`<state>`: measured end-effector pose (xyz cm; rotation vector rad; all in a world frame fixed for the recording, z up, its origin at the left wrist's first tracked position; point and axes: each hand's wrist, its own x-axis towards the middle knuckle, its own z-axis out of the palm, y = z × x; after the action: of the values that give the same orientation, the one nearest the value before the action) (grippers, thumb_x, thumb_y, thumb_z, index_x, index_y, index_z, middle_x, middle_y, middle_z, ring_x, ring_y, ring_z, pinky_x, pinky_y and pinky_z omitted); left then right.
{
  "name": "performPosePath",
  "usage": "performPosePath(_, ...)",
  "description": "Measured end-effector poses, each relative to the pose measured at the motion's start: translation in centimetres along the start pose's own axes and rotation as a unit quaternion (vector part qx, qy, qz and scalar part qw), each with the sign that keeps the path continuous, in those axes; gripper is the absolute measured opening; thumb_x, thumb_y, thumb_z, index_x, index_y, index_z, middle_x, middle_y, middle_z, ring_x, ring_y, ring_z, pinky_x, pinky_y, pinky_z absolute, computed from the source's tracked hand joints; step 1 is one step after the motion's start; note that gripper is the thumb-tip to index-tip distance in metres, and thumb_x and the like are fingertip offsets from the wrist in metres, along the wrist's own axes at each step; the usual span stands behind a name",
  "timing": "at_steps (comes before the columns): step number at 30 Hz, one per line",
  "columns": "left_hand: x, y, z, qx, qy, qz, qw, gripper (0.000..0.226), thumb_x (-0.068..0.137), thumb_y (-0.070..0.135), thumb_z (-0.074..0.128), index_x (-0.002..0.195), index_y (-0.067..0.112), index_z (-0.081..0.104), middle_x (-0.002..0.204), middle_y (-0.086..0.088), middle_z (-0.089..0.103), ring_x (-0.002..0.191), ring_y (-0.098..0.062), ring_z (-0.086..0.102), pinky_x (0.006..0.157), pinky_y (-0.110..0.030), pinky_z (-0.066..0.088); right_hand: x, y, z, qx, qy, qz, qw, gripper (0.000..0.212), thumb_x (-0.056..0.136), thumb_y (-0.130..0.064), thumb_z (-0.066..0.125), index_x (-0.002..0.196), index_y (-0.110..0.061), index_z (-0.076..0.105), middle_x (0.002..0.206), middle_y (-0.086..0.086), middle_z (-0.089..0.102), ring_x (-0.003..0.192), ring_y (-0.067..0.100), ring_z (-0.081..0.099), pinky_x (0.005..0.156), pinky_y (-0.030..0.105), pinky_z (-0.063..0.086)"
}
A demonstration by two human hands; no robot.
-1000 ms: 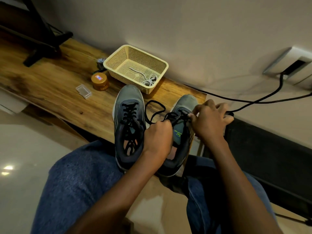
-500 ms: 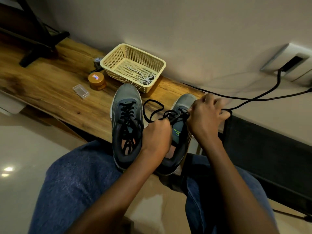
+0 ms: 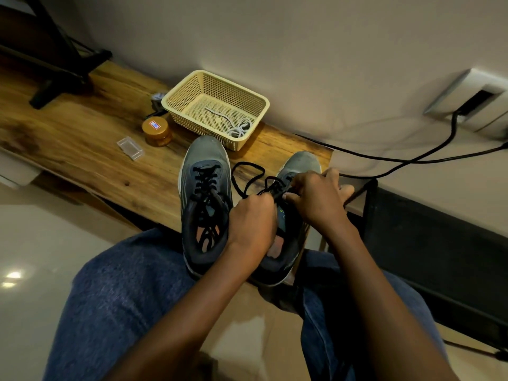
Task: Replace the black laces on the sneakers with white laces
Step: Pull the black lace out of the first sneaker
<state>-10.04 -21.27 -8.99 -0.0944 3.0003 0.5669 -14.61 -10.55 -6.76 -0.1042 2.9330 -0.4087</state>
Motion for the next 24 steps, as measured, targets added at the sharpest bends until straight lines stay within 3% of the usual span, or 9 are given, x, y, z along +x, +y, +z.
performPosePath(5,0.0,0.3,0.0,0.001,0.009,-0.001,1.000,0.017,0.099,0.019,0.047,0.107,0.010,0.058,0.101,-0.011,0.065,0.095,-0.029,0.064,0.067,-0.032,0.045,0.0,0.1,0.4,0.024,0.091,0.008,0.996,0.011,0.091,-0.029,0.061,0.094,-0.019,0.065,0.098,0.002,0.060,0.116,0.025,0.030,0.086,0.042,0.025)
performPosePath(10,0.2,0.3,-0.2,0.005,0.003,-0.001,1.000,0.017,0.099,0.018,0.045,0.105,0.009,0.058,0.103,-0.012,0.065,0.097,-0.031,0.063,0.071,-0.036,0.048,-0.1,0.0,0.1,0.091,0.204,0.074,0.972,0.006,0.091,-0.024,0.061,0.095,-0.019,0.063,0.104,0.002,0.060,0.112,0.022,0.030,0.077,0.035,0.012)
performPosePath(12,0.2,0.1,-0.3,0.010,-0.004,-0.003,1.000,0.016,0.099,0.018,0.046,0.104,0.009,0.058,0.104,-0.013,0.064,0.098,-0.031,0.063,0.073,-0.037,0.048,0.0,0.3,-0.3,0.079,0.169,0.068,0.980,0.006,0.092,-0.026,0.060,0.096,-0.023,0.062,0.104,-0.001,0.061,0.116,0.022,0.031,0.079,0.038,0.014)
performPosePath(16,0.0,0.0,-0.2,0.008,0.000,-0.008,1.000,0.019,0.100,0.019,0.044,0.105,0.008,0.058,0.104,-0.013,0.064,0.097,-0.030,0.063,0.072,-0.036,0.048,0.0,0.6,-0.2,0.032,0.015,0.054,0.998,0.007,0.091,-0.031,0.061,0.096,-0.028,0.066,0.105,-0.003,0.063,0.125,0.027,0.026,0.086,0.045,0.023)
performPosePath(22,0.0,0.2,-0.3,0.017,-0.010,-0.010,1.000,0.016,0.098,0.020,0.048,0.105,0.008,0.058,0.105,-0.012,0.063,0.098,-0.030,0.062,0.072,-0.035,0.047,0.2,-0.1,0.2,0.018,0.008,0.042,0.999,0.019,0.090,-0.034,0.063,0.091,-0.017,0.070,0.102,0.003,0.061,0.125,0.029,0.026,0.090,0.047,0.026)
performPosePath(24,0.0,0.2,-0.3,0.015,-0.009,-0.015,1.000,0.016,0.098,0.020,0.049,0.105,0.009,0.058,0.104,-0.012,0.063,0.097,-0.029,0.063,0.072,-0.035,0.048,0.0,-0.4,0.3,0.023,0.044,0.019,0.999,0.014,0.091,-0.029,0.062,0.089,-0.016,0.067,0.103,0.003,0.060,0.119,0.027,0.030,0.089,0.045,0.028)
